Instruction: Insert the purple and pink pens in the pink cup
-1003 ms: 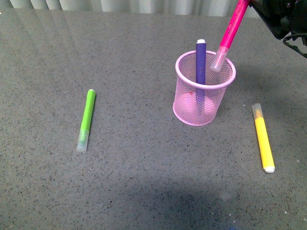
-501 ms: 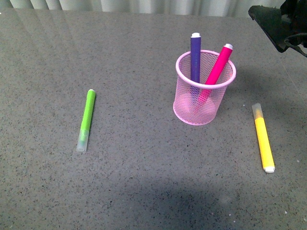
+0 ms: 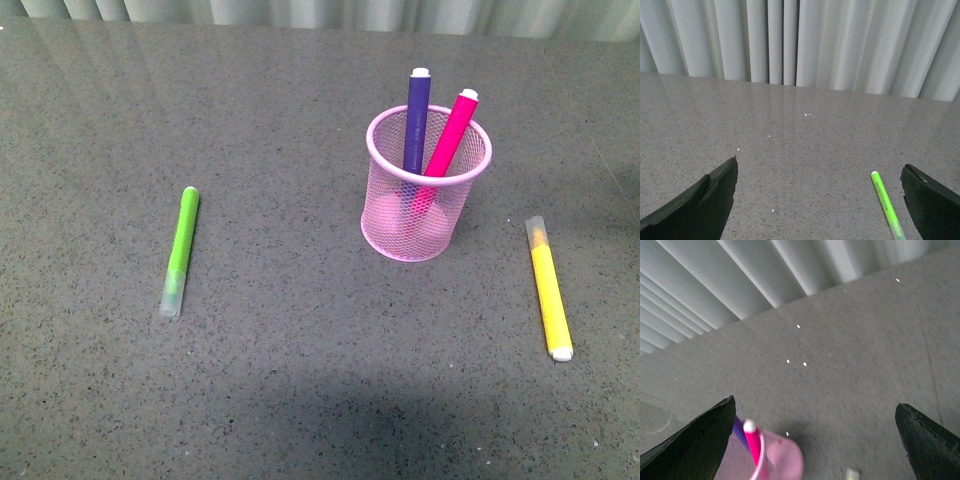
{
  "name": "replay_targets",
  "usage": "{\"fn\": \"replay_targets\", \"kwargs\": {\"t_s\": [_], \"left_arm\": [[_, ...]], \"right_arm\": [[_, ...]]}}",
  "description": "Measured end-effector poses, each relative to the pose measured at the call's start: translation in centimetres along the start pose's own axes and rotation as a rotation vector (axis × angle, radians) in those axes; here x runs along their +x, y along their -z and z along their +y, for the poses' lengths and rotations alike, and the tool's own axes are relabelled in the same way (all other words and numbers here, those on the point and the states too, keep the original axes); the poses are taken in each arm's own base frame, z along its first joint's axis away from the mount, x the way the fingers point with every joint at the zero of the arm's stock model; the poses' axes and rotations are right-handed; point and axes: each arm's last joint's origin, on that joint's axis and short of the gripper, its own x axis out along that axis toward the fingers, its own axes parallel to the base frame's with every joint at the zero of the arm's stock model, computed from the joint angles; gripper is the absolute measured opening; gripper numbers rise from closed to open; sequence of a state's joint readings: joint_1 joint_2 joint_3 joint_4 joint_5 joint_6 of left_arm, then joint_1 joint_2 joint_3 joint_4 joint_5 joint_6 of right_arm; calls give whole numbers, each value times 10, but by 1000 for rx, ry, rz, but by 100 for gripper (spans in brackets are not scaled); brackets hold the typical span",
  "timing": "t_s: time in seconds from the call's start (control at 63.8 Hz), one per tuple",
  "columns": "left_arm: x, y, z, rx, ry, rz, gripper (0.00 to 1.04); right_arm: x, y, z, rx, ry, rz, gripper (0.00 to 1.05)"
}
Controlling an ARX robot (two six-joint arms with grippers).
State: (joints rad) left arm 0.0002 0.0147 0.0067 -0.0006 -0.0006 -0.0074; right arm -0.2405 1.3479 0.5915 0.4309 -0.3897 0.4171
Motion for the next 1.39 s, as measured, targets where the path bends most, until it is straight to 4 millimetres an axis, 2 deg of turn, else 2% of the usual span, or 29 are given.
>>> {"fn": "replay_targets", "kwargs": {"t_s": [0.094,0.172,0.204,0.298,0.36,0.423,0.58,0.689,0.846,0.94,1.394], "left_arm": [[0,0,0,0,0,0,97],[0,0,0,0,0,0,97],[0,0,0,0,0,0,97],[0,0,0,0,0,0,97],[0,0,0,0,0,0,97],[0,0,0,0,0,0,97],[0,0,0,0,0,0,97],[0,0,0,0,0,0,97],[0,0,0,0,0,0,97],[0,0,0,0,0,0,97],[0,0,0,0,0,0,97]], "right_arm": [[-23,21,-10,29,55,44,97],[-26,27,-12,28,65,54,97],[-24,30,-13,-35,78,7,93],[-31,42,-8,-306,96,-222,76],[-39,47,-3,-386,83,-289,68],[-50,52,6,-462,79,-336,52],[-63,68,10,-488,87,-323,26],[-72,77,14,-501,87,-326,3],[-80,93,13,-504,89,-316,3],[-85,98,21,-505,99,-323,3],[-106,99,28,-508,82,-350,3]]}}
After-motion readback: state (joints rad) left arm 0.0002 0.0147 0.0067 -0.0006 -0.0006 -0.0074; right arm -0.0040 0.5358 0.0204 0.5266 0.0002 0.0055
